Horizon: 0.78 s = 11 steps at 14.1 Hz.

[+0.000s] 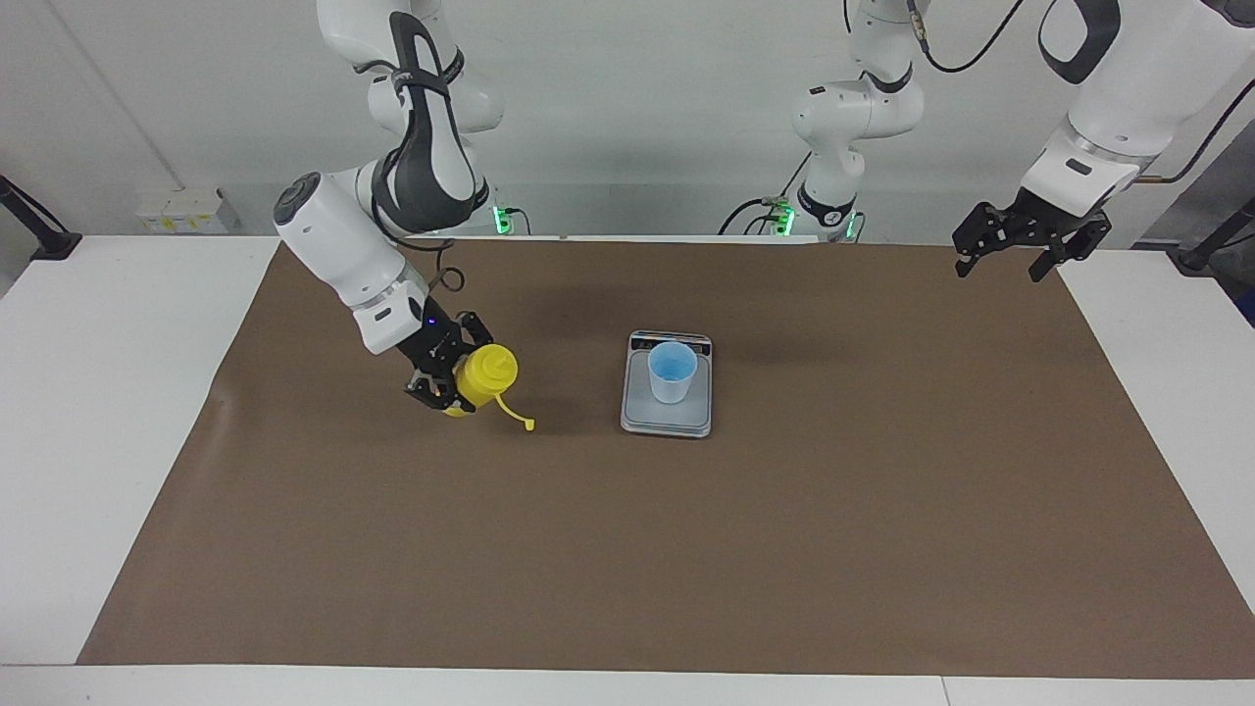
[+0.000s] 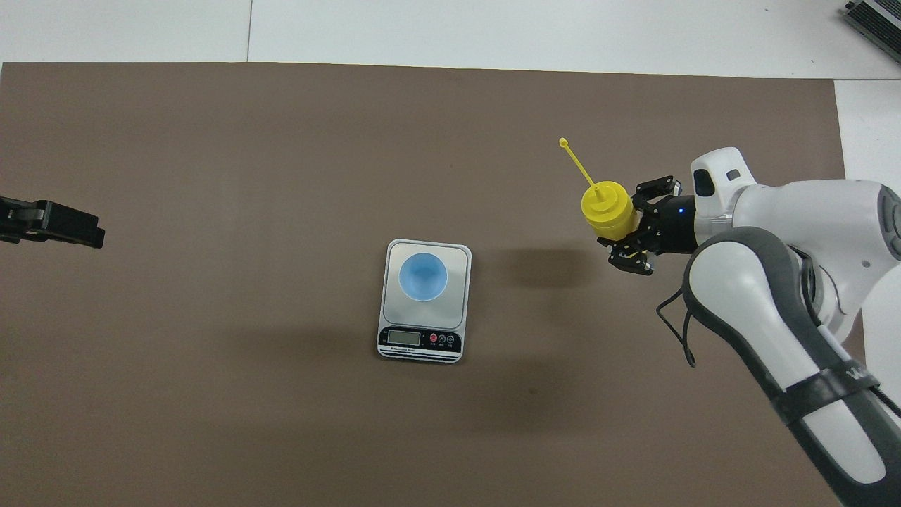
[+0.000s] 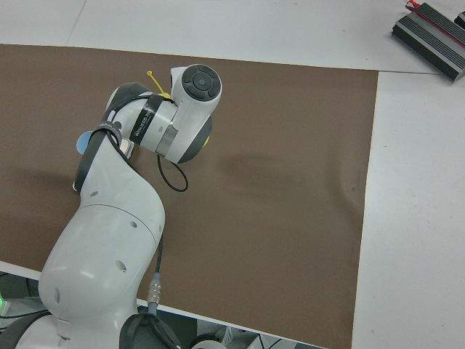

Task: Pour seasoning into cup on scale with both arms
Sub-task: 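Turn the bottle upright and carry it back with the right gripper, then lower the bottle onto the table and open the right gripper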

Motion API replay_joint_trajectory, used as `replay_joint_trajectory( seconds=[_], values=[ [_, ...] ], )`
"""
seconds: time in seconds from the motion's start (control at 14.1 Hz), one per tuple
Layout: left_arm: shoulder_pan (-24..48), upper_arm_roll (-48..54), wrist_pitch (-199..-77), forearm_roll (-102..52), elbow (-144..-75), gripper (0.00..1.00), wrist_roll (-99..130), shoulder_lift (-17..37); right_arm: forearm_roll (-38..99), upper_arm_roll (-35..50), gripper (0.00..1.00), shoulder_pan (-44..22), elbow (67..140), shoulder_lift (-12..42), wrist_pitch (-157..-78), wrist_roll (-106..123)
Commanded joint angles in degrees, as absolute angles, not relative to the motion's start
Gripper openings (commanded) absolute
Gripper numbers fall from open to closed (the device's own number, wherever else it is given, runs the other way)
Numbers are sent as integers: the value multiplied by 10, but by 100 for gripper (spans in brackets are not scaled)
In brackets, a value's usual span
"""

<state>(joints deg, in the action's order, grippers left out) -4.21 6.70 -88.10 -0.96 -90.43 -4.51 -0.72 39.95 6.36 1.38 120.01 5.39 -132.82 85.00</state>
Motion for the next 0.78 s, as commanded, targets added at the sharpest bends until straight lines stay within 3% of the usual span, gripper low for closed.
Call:
replay_joint_trajectory(
  seconds=[0.0,0.28,0.43,0.64,0.71],
  values=[
    [-49,71,-885,0,-925,100,-41,-24,490,70,0,49,1232,48,-1332,929],
    [-49,72,-887,0,-925,100,-41,-24,592,70,0,101,1252,64,-1296,1043],
    [-49,71,-888,0,-925,100,-41,-24,624,70,19,115,1264,68,-1285,1074],
    [-49,71,-887,0,-925,100,-41,-24,660,70,29,152,1280,80,-1252,1128],
    [-49,71,-887,0,-925,100,-41,-24,674,70,36,166,1281,90,-1235,1161]
  ],
)
